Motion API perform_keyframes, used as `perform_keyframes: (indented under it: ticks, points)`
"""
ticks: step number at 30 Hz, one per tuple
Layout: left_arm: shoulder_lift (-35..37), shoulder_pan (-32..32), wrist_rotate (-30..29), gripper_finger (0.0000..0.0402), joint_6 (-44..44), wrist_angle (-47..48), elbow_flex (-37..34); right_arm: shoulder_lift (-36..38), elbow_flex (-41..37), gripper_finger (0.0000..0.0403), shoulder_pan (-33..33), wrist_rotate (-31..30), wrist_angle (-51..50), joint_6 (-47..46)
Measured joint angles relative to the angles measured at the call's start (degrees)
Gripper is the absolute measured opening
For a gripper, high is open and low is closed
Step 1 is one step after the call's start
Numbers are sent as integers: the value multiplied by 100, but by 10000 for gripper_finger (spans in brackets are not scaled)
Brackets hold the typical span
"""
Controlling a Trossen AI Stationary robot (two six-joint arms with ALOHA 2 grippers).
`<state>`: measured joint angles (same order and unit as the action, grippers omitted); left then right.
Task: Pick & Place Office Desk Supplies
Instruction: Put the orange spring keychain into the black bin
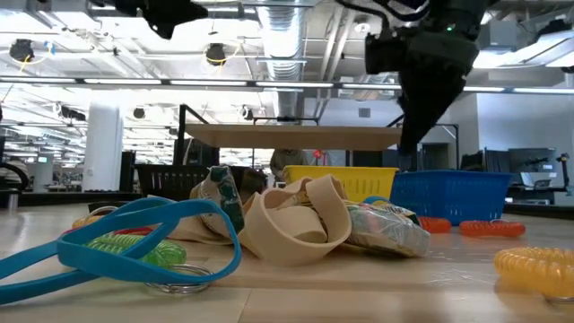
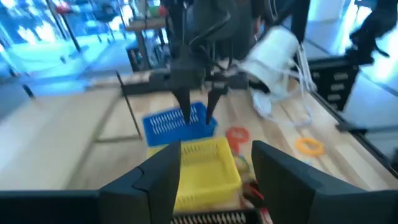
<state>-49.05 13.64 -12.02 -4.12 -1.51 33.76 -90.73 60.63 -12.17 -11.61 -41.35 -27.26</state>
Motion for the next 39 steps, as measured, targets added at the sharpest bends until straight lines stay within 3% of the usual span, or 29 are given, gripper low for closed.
perform_keyframes:
  ticks: [10,19,30,39]
  points:
    - [-777,710,-5,169,293,109,-5,-717,476,187,-486,573,-270,-1031]
    - [-1009,1188,-22,161,472,183,-4,-990,466,187,-821,741,-354,-1871]
    - [-871,1512,-259,160,684,262,0,-714,757,187,-828,711,-417,-1998]
    - [-864,1684,-710,158,809,569,-159,-1208,753,187,-792,600,-313,-1813]
